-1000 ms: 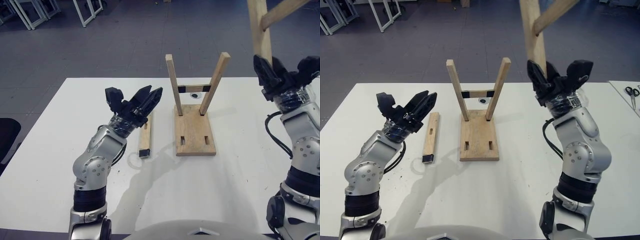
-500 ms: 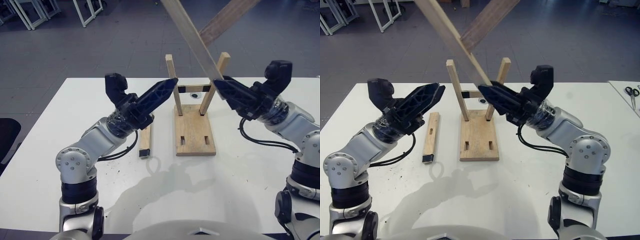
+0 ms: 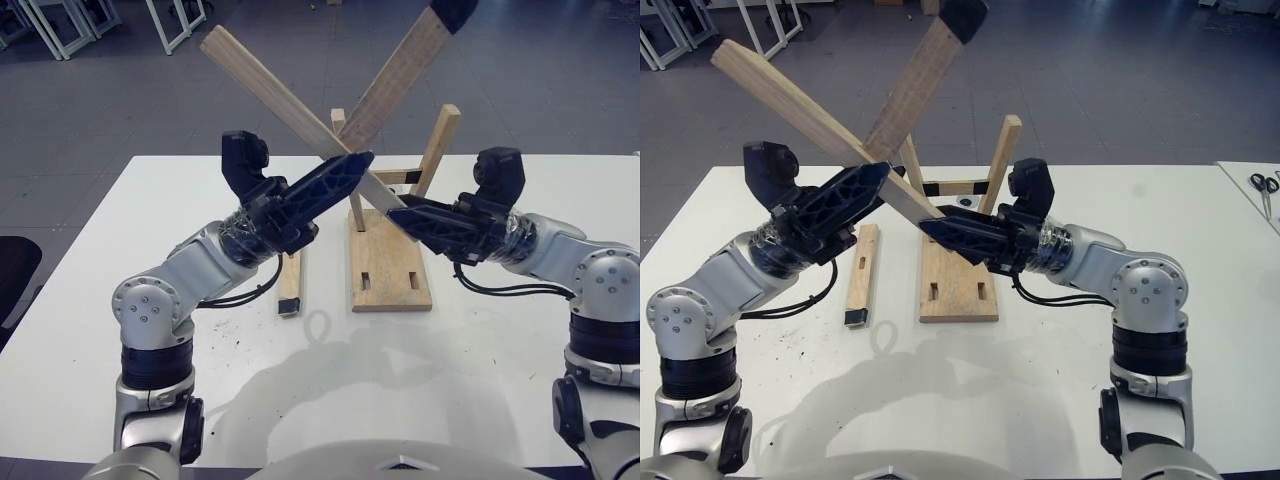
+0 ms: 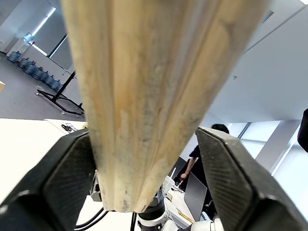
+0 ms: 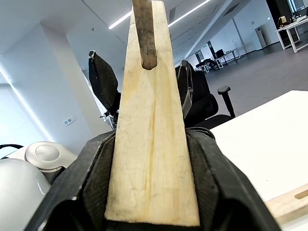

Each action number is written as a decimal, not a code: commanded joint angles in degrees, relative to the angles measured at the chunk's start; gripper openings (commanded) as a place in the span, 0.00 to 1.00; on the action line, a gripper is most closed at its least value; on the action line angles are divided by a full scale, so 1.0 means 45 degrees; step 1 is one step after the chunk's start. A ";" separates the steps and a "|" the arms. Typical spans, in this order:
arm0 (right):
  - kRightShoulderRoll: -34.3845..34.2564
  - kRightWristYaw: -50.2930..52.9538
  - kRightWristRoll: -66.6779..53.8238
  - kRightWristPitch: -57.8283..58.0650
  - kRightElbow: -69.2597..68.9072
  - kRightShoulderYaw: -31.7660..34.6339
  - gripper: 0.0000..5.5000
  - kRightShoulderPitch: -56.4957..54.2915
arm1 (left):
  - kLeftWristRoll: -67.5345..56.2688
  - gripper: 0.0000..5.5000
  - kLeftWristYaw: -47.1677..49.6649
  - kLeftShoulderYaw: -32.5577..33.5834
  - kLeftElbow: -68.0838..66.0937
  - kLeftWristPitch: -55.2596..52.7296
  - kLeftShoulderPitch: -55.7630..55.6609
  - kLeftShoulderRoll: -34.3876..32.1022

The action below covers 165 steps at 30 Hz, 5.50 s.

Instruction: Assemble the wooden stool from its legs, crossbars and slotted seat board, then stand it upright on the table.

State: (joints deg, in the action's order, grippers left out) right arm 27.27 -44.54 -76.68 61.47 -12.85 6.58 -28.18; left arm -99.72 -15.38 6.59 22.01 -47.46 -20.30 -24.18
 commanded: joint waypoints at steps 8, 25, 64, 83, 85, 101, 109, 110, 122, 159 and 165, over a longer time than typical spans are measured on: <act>0.0341 -0.0328 0.0334 0.0256 0.0063 -0.0240 0.36 0.0061 | 0.1560 0.39 -0.1439 0.0182 -0.0236 -0.0045 -0.0046 -0.0458; 0.3372 -0.1614 1.0997 -0.5614 0.1005 -0.4818 0.65 0.2061 | 1.0285 0.37 -0.8073 -0.1493 -0.2742 0.4023 -0.0200 -0.1870; 0.1812 -0.1939 1.7363 -1.0649 0.5857 -0.7587 0.65 0.1970 | 1.7163 0.37 -1.4862 -0.2872 -1.3530 1.0493 -0.3284 0.0976; 0.2239 -0.1300 1.6457 -0.9445 0.3431 -0.5617 0.65 0.3574 | 2.0785 0.37 -1.5192 -0.6240 -1.3629 0.9142 -0.3178 -0.0450; 0.2152 -0.1075 1.5873 -0.9075 0.2959 -0.4860 0.65 0.3728 | 2.1064 0.37 -1.4420 -0.6701 -1.3382 0.8210 -0.3292 -0.0265; 0.2708 0.0008 1.4640 -0.7216 0.0108 -0.1647 0.65 0.6041 | 2.2348 0.37 -0.8479 -0.8876 -0.8749 0.5019 0.0833 -0.1004; 0.2495 0.0129 1.4704 -0.7120 0.0156 -0.1877 0.65 0.5913 | 2.1315 0.37 -0.8744 -0.8745 -0.7674 0.5018 -0.0022 -0.1507; 0.2467 0.0158 1.4709 -0.7111 0.0137 -0.1902 0.65 0.5934 | 2.0991 0.37 -0.8981 -0.8491 -0.7336 0.5138 -0.0302 -0.1610; 0.2297 0.0314 1.4708 -0.7041 -0.0042 -0.2137 0.65 0.6072 | 1.9159 0.49 -1.0431 -0.6317 -0.5624 0.6111 -0.1339 -0.1834; 0.1701 0.1444 1.4959 -0.7041 -0.0144 -0.2248 0.65 0.7055 | 1.1197 0.49 -0.6024 -0.2349 -0.6221 -0.1392 -0.7796 -0.0539; 0.1645 0.1426 1.5055 -0.7068 -0.0087 -0.2346 0.65 0.7020 | 1.1844 0.49 -0.6586 -0.0858 -0.7200 -0.0458 -0.9413 -0.1321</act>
State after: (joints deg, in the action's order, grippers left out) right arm 34.65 -38.19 -9.19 29.68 -13.28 -3.46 3.69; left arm -47.98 -44.64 1.71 -9.66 -49.51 -62.34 -28.80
